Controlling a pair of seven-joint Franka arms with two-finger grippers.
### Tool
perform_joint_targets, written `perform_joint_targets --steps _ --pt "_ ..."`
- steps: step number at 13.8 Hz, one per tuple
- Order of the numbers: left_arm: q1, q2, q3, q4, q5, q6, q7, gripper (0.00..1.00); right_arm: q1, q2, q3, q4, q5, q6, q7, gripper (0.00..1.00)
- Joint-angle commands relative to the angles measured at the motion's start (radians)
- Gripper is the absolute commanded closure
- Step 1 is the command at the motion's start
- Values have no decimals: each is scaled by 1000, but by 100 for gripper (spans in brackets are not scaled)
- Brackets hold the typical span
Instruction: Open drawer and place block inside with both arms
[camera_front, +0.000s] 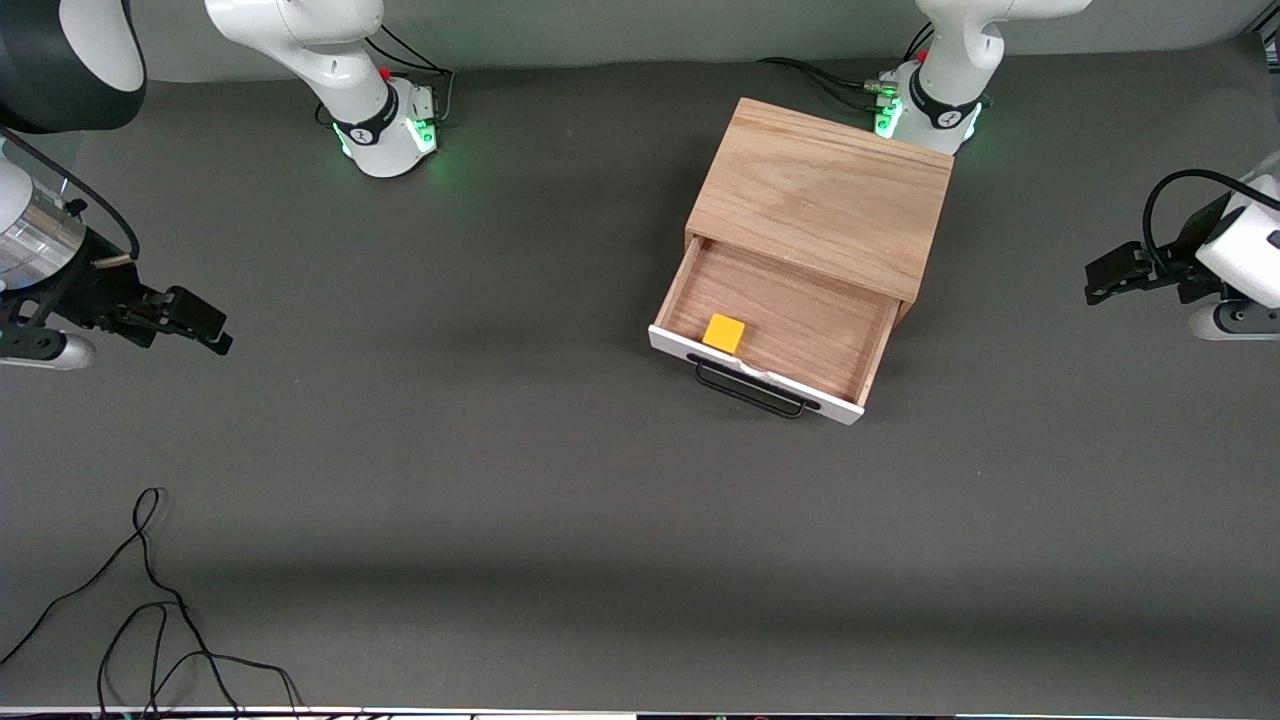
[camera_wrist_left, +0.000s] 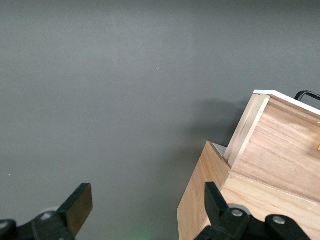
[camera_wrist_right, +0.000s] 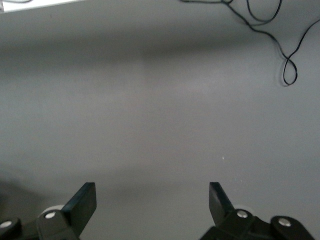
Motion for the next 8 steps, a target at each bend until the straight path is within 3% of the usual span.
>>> perform_joint_targets --steps 1,8 --pt "-10 -16 12 -15 1 -1 16 0 2 -5 0 -20 24 -16 -40 0" --pt "-15 -13 12 -15 1 -2 11 0 0 30 -1 17 23 -105 -69 0"
